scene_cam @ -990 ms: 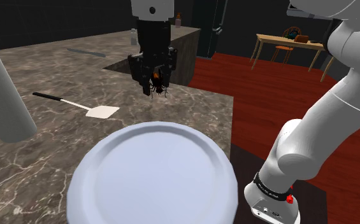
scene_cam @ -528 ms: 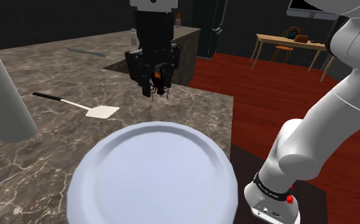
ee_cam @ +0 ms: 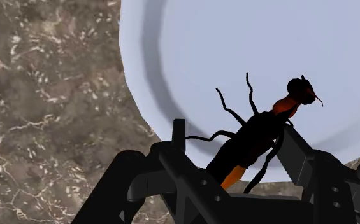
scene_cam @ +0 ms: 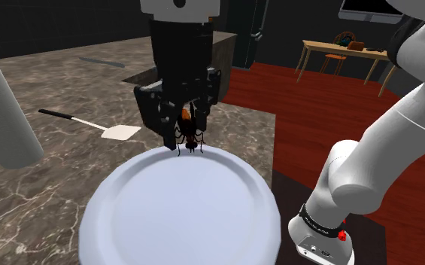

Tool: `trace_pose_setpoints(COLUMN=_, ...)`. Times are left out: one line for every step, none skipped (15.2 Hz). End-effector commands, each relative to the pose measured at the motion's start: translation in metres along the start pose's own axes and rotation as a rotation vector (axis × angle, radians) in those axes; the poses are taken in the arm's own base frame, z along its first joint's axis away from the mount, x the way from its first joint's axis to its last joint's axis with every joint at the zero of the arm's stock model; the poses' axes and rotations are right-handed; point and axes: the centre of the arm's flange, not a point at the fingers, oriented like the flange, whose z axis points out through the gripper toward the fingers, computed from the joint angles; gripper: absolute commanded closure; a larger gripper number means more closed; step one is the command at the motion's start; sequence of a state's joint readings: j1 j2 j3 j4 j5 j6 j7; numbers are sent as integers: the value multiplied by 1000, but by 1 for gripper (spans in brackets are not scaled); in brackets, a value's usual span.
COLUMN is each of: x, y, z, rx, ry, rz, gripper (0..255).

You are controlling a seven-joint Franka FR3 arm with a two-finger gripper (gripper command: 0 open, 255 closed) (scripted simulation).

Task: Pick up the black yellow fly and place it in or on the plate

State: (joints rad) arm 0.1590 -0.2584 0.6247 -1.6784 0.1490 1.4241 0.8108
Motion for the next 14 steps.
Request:
trace_pose_setpoints(x=-20, y=-20, z=3, rx=0, ry=0, rz=2, gripper=255)
trace_pose_setpoints(x=-29, y=-29, z=3, rx=0, ry=0, rz=2, gripper=255)
trace_pose_setpoints(x=-39, y=-38, z=4, rx=0, ry=0, rz=2, gripper=255)
trace_pose_setpoints(x=-47, y=-45, z=5, rx=0, ry=0, rz=2, gripper=255)
trace_pose_setpoints(x=-47, y=-46, z=10, rx=0, ry=0, rz=2, gripper=255)
trace_pose_setpoints(x=-47, y=-46, z=15, rx=0, ry=0, rz=2, gripper=255)
trace_pose_setpoints(x=-47, y=-46, z=20, rx=0, ry=0, rz=2, gripper=255)
trace_pose_setpoints(x=-47, y=-46, z=26, rx=0, ry=0, rz=2, gripper=255)
trace_pose_setpoints(x=-47, y=-46, z=31, rx=0, ry=0, rz=2, gripper=255)
trace_pose_setpoints(x=-46, y=-47, z=36, rx=0, ry=0, rz=2, gripper=255)
trace_pose_setpoints(x=-46, y=-47, z=42, rx=0, ry=0, rz=2, gripper=255)
trace_pose_setpoints(x=-46, y=-47, z=47, rx=0, ry=0, rz=2, gripper=255)
trace_pose_setpoints(x=-46, y=-47, z=52, rx=0, ry=0, rz=2, gripper=255)
trace_pose_setpoints(x=-46, y=-47, z=57, rx=0, ry=0, rz=2, gripper=255)
